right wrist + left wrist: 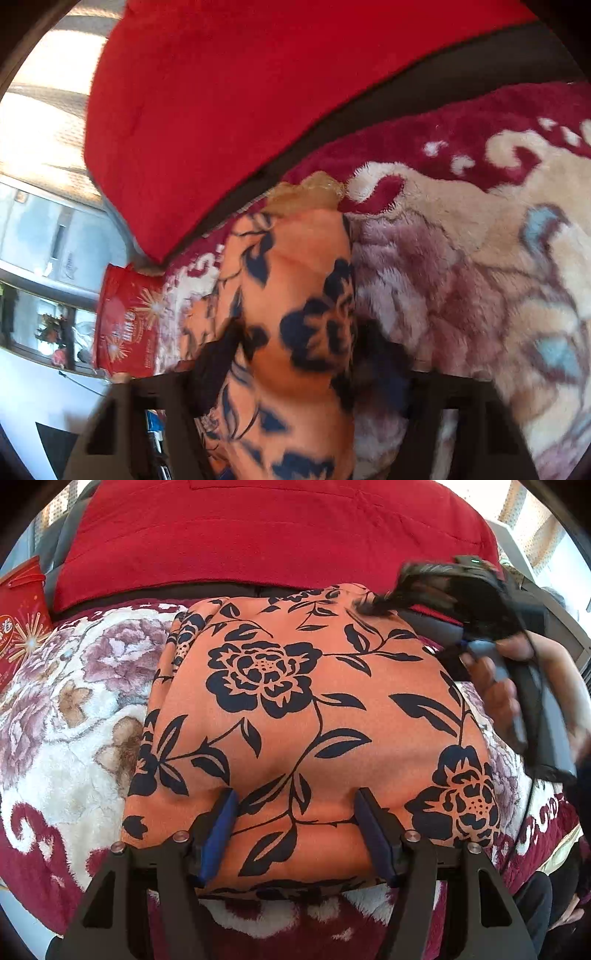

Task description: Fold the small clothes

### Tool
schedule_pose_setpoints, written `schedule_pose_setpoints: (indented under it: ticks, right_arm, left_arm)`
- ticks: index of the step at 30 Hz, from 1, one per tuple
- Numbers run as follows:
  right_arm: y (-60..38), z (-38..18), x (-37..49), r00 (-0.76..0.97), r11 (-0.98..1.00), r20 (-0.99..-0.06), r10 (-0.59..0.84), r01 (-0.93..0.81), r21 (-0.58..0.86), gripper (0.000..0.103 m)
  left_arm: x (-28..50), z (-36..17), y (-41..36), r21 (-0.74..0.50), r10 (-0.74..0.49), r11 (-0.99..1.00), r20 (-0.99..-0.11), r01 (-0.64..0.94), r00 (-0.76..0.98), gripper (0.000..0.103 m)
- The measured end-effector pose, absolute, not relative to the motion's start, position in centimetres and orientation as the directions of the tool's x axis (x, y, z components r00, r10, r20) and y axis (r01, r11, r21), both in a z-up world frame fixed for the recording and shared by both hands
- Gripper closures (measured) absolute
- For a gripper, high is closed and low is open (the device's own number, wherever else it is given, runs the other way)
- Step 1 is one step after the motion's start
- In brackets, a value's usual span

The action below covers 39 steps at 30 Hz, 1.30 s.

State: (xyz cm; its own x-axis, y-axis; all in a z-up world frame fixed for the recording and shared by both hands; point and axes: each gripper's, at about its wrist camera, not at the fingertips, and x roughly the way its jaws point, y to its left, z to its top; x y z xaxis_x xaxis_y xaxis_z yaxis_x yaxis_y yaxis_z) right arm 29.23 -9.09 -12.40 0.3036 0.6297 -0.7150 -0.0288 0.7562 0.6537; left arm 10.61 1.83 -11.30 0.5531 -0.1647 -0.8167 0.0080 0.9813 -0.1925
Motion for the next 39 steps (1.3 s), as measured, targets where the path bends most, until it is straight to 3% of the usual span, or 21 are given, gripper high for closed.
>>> schedule_pose_setpoints:
  ticks: [3, 5, 7, 8, 12, 14, 15, 16, 20, 22, 25, 32, 33, 34, 35, 37, 39]
  right_arm:
    - [-8.5, -11.6, 29.0, 0.316, 0.799, -0.747, 0.585, -0.066, 0.598, 0.061]
    - [-8.7, -10.6, 27.9, 0.346, 0.809, -0.744, 0.572, -0.089, 0.581, 0.057]
    - [-9.6, -9.7, 25.9, 0.375, 0.806, -0.728, 0.573, -0.095, 0.585, 0.028]
    - [-9.9, -9.4, 24.9, 0.386, 0.791, -0.709, 0.591, -0.103, 0.603, 0.025]
    - [-11.1, -10.0, 18.7, 0.353, 0.751, -0.677, 0.646, -0.131, 0.648, 0.024]
    - [-10.5, -11.0, 16.7, 0.311, 0.767, -0.708, 0.634, -0.14, 0.626, 0.026]
    - [-9.6, -11.5, 15.4, 0.279, 0.781, -0.73, 0.624, -0.189, 0.596, 0.052]
    - [-9.1, -11.8, 14.9, 0.27, 0.793, -0.745, 0.609, -0.216, 0.57, 0.061]
    - [-9.0, -11.6, 14.7, 0.296, 0.802, -0.745, 0.598, -0.198, 0.564, 0.059]
    - [-9.0, -11.4, 14.6, 0.296, 0.798, -0.741, 0.602, -0.197, 0.57, 0.043]
    - [-9.1, -11.1, 13.5, 0.303, 0.769, -0.707, 0.639, -0.213, 0.603, 0.033]
    - [-9.8, -11.7, 16.0, 0.312, 0.733, -0.671, 0.673, -0.161, 0.661, 0.029]
    - [-8.6, -12.8, 17.0, 0.264, 0.744, -0.699, 0.665, -0.159, 0.649, 0.036]
    - [-7.5, -13.3, 17.5, 0.242, 0.753, -0.714, 0.657, -0.164, 0.638, 0.05]
    - [-6.6, -13.1, 17.7, 0.245, 0.764, -0.724, 0.644, -0.184, 0.618, 0.056]
    - [-5.8, -11.3, 17.4, 0.266, 0.782, -0.736, 0.622, -0.237, 0.576, 0.065]
    - [-5.9, -8.8, 16.7, 0.291, 0.77, -0.714, 0.637, -0.284, 0.571, 0.067]
  left_arm:
    - [10.6, -11.3, 1.9, -0.194, -0.166, 0.981, -0.82, 0.008, 0.548, 0.036]
    - [10.7, -11.4, 1.7, -0.186, -0.16, 0.982, -0.821, 0.009, 0.548, 0.036]
    - [10.7, -11.4, 1.6, -0.182, -0.157, 0.983, -0.821, 0.009, 0.549, 0.036]
    - [10.7, -11.4, 1.7, -0.187, -0.16, 0.982, -0.82, 0.007, 0.549, 0.036]
    - [10.7, -11.4, 1.7, -0.186, -0.161, 0.982, -0.82, 0.009, 0.549, 0.036]
    - [10.7, -11.4, 1.7, -0.189, -0.162, 0.982, -0.82, 0.008, 0.55, 0.036]
    - [10.7, -11.4, 1.7, -0.186, -0.16, 0.983, -0.82, 0.009, 0.55, 0.036]
    - [10.7, -11.4, 1.6, -0.179, -0.154, 0.984, -0.824, 0.009, 0.545, 0.036]
    - [10.4, -10.7, 1.8, -0.182, -0.157, 0.983, -0.826, 0.007, 0.542, 0.036]
    - [9.8, -9.9, 2.6, -0.194, -0.16, 0.981, -0.819, -0.004, 0.552, 0.036]
    - [8.3, -9.0, 5.2, -0.246, -0.174, 0.969, -0.778, -0.038, 0.604, 0.032]
    - [8.8, -11.4, 11.3, -0.45, -0.286, 0.879, -0.762, -0.158, 0.581, 0.032]
    - [9.2, -12.1, 11.3, -0.46, -0.302, 0.872, -0.772, -0.164, 0.56, 0.032]
    - [9.5, -12.7, 11.3, -0.457, -0.301, 0.872, -0.783, -0.175, 0.545, 0.032]
    - [9.7, -13.1, 11.3, -0.441, -0.287, 0.879, -0.793, -0.182, 0.537, 0.032]
    - [9.6, -13.0, 11.2, -0.429, -0.281, 0.887, -0.797, -0.172, 0.535, 0.032]
    - [9.3, -12.4, 11.2, -0.44, -0.294, 0.884, -0.785, -0.157, 0.545, 0.032]
